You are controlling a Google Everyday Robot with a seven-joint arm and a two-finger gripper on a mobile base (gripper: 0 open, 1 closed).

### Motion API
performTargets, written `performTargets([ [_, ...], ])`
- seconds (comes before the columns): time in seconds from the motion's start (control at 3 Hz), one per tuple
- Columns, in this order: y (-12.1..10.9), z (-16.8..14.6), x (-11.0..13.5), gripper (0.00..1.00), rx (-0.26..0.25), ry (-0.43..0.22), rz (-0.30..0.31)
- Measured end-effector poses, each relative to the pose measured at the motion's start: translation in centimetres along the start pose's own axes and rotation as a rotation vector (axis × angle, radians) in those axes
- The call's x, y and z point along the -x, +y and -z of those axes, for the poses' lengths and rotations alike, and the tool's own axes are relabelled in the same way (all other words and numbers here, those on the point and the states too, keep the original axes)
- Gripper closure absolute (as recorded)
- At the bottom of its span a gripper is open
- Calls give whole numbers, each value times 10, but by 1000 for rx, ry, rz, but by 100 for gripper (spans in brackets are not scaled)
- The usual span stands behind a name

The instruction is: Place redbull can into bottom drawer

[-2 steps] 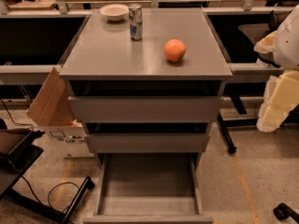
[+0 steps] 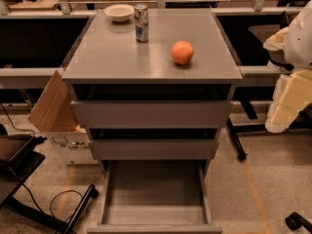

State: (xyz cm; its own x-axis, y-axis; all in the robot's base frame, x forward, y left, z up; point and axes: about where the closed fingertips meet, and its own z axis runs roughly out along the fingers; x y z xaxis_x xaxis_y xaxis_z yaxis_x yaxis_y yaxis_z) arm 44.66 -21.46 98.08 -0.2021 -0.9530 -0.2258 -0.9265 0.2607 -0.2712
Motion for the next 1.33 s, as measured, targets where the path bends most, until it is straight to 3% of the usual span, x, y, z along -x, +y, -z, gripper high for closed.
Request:
performTargets([
  [0.33,-47,-5,24,0,-58,-117,52],
  [0.67,-137,-7,71,0,-166,-405,1],
  [1.0,-196,-2,119,0,-239,-686,-66],
  [1.33,-234,1,173,0,-293,-915,-180],
])
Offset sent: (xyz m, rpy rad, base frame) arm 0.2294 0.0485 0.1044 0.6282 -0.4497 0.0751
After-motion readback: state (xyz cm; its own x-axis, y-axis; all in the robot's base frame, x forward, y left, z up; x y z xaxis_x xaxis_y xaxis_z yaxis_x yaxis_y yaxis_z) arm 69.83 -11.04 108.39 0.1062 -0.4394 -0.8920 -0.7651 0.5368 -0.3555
